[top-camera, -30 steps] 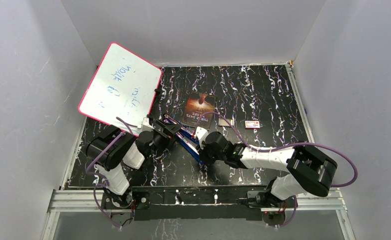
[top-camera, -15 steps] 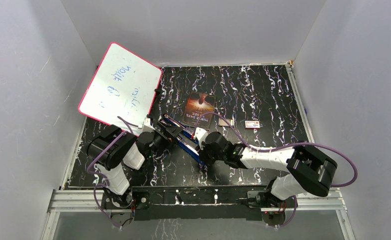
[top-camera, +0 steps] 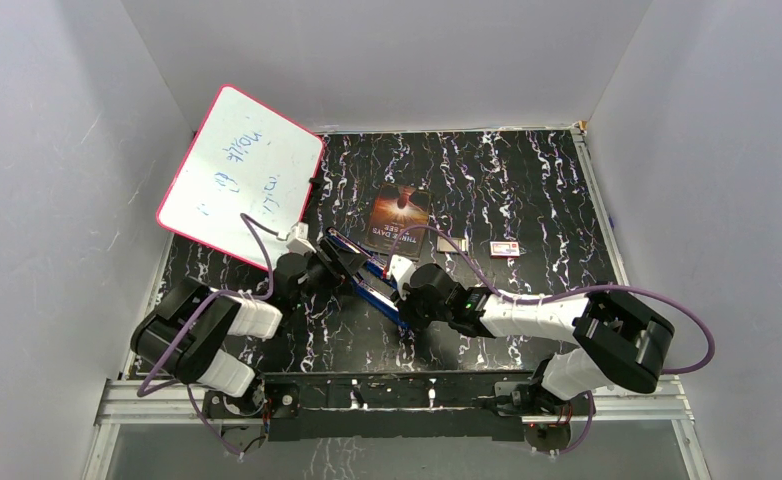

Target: Load the staples into the stapler

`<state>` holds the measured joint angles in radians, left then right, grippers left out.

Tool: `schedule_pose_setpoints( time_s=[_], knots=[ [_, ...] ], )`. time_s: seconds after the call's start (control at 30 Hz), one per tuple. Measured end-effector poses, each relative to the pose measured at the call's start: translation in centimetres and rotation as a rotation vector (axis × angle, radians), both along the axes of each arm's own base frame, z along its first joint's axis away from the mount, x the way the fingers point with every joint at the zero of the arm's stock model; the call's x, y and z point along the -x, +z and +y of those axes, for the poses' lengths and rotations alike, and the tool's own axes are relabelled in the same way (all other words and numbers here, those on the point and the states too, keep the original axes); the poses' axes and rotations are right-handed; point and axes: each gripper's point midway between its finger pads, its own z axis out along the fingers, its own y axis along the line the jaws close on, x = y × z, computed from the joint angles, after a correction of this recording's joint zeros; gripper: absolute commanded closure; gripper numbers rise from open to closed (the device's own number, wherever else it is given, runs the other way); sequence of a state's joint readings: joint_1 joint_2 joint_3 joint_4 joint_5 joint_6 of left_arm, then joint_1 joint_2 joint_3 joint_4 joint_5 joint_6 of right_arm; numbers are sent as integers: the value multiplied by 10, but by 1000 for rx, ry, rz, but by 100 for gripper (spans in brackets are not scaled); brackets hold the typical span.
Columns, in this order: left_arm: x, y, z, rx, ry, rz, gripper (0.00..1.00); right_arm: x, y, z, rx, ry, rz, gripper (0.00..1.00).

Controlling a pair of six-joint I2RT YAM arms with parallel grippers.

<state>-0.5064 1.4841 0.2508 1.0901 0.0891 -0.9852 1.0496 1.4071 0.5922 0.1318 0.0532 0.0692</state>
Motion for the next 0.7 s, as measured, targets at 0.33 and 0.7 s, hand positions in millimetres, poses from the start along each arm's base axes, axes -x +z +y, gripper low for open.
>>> schedule_pose_setpoints(
  time_s=[0.33, 0.7],
  knots=[
    [-5, 5, 6, -178, -41, -61, 37, -1, -1, 0, 6, 11, -10, 100],
    [-2, 12, 10, -337, -96, -126, 41, -5, 1, 4, -6, 7, -31, 97]
  ],
)
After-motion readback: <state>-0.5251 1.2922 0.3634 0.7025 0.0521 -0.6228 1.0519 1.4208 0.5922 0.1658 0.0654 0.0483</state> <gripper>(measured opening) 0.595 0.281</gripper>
